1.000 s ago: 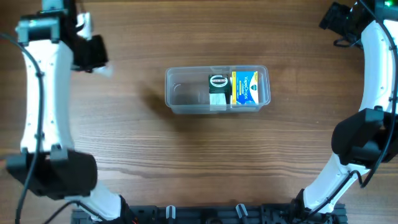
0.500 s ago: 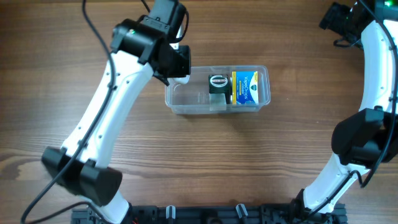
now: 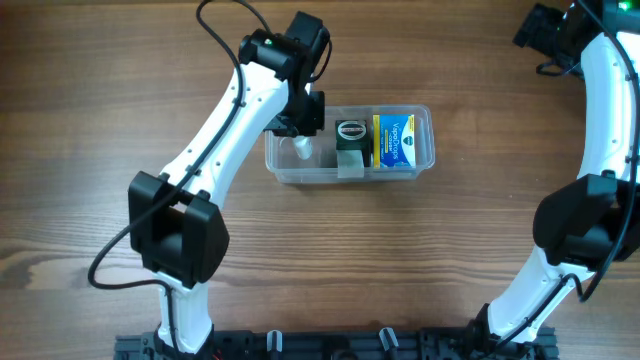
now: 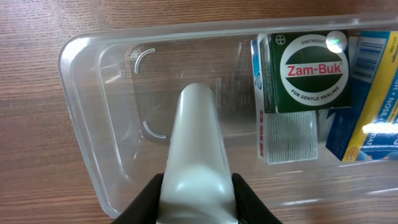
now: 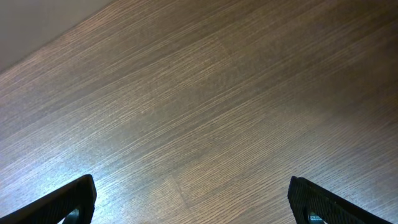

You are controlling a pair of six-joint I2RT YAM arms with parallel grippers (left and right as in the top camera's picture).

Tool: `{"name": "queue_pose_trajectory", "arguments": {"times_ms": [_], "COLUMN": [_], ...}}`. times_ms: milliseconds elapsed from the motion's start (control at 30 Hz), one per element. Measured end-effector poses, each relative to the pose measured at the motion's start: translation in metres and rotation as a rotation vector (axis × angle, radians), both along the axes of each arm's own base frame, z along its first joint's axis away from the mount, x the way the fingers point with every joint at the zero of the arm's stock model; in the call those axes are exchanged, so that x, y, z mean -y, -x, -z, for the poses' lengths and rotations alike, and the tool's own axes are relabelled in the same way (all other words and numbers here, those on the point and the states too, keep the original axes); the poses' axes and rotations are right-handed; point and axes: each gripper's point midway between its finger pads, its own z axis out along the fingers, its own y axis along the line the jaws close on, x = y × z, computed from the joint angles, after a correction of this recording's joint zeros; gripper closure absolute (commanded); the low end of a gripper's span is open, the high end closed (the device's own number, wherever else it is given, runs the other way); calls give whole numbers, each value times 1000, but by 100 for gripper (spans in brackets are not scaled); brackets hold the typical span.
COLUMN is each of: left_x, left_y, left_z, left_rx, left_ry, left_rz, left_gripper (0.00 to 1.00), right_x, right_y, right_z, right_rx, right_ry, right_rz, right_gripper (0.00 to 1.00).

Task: Pack container
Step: 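Carry the spray bottle into the left side of the container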

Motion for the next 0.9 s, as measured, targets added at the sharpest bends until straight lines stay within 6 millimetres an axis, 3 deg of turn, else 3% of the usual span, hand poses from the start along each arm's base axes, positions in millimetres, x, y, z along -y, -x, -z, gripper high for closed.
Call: {"name": "queue_pose_trajectory", "arguments": {"times_ms": [300, 400, 800, 900], "left_x": [-3, -3, -1, -1], "left_y": [-2, -2, -8, -12], "left_z": [24, 30, 30, 25], "left_rx": [-41, -55, -32, -18], "left_ry": [-47, -54, -45, -38], "left_rz": [-2, -3, -7, -12], "left_gripper": [70, 62, 44, 36], "right_x": [0, 0, 0, 0], "right_y": [0, 0, 0, 0], "right_z": [0, 0, 0, 0], "right_rx": [0, 0, 0, 0], "right_ry": [0, 0, 0, 0], "right_rz": [0, 0, 0, 0], "right_gripper": [0, 0, 0, 0]}}
